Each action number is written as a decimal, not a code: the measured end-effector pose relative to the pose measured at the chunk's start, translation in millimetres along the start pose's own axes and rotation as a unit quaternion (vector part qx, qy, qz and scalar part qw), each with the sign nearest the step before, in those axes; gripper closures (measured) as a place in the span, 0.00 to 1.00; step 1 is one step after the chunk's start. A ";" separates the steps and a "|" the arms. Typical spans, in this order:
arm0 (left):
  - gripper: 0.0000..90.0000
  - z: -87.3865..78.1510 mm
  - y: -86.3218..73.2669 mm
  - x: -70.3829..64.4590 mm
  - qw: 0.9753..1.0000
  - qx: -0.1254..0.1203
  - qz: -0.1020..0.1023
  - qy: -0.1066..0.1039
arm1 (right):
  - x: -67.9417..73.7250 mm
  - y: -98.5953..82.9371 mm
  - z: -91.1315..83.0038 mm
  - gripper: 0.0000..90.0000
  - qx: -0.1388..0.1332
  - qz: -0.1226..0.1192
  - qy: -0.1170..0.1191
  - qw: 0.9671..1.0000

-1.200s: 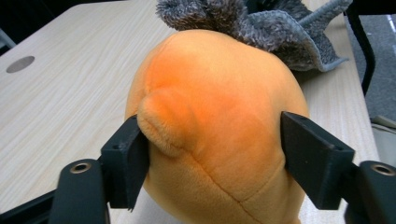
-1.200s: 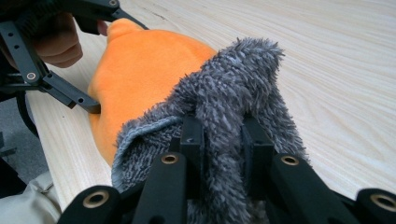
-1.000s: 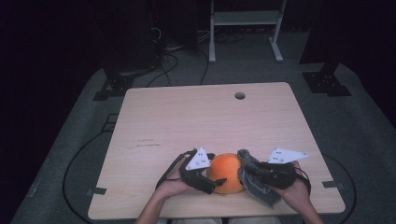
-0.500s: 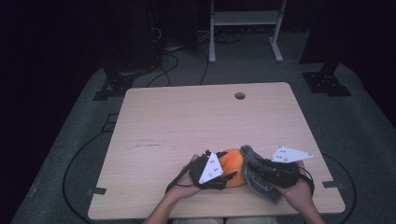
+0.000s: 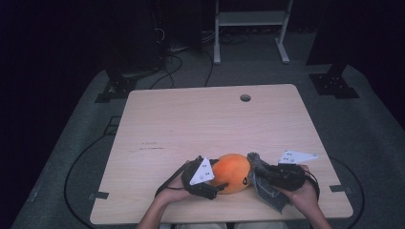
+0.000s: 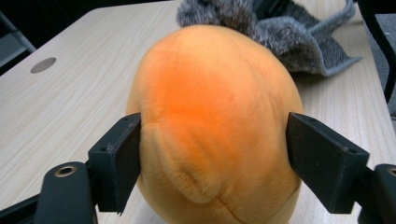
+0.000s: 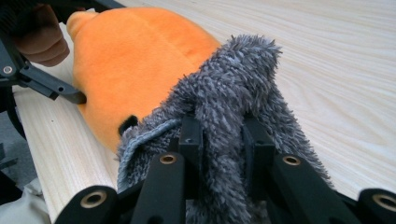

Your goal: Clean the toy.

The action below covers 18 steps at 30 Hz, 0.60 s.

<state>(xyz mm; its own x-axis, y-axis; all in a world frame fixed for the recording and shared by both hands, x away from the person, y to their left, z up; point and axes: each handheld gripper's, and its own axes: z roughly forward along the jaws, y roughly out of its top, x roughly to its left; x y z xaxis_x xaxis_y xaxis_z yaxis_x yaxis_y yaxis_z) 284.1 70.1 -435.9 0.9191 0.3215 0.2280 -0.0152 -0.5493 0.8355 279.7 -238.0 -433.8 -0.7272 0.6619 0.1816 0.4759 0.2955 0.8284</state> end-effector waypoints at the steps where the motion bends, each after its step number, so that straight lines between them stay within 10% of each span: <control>1: 0.24 0.0 0.0 0.0 1.000 0.000 0.000 0.000 | 1.1 1.3 -1.7 0.81 0.000 -0.003 -0.002 1.000; 7: 0.23 -0.9 -4.8 3.6 1.000 -0.003 -0.015 -0.005 | 11.8 5.6 1.4 0.80 0.011 -0.028 0.010 1.000; 13: 0.22 0.2 -1.6 1.0 1.000 0.001 -0.011 -0.006 | 2.2 -6.3 -0.2 0.80 0.033 -0.003 0.007 0.999; 18: 0.22 0.8 2.4 -4.3 1.000 0.006 0.010 -0.017 | 7.9 7.8 -6.9 0.80 -0.025 0.000 0.015 1.000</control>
<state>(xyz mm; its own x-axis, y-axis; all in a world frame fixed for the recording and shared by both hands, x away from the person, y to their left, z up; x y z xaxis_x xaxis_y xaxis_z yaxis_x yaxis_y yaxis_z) 280.4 66.7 -435.4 0.9312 0.2850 0.2271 -0.0284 -0.5646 0.8249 274.3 -235.2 -422.2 -0.7425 0.6401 0.1972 0.4514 0.2607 0.8534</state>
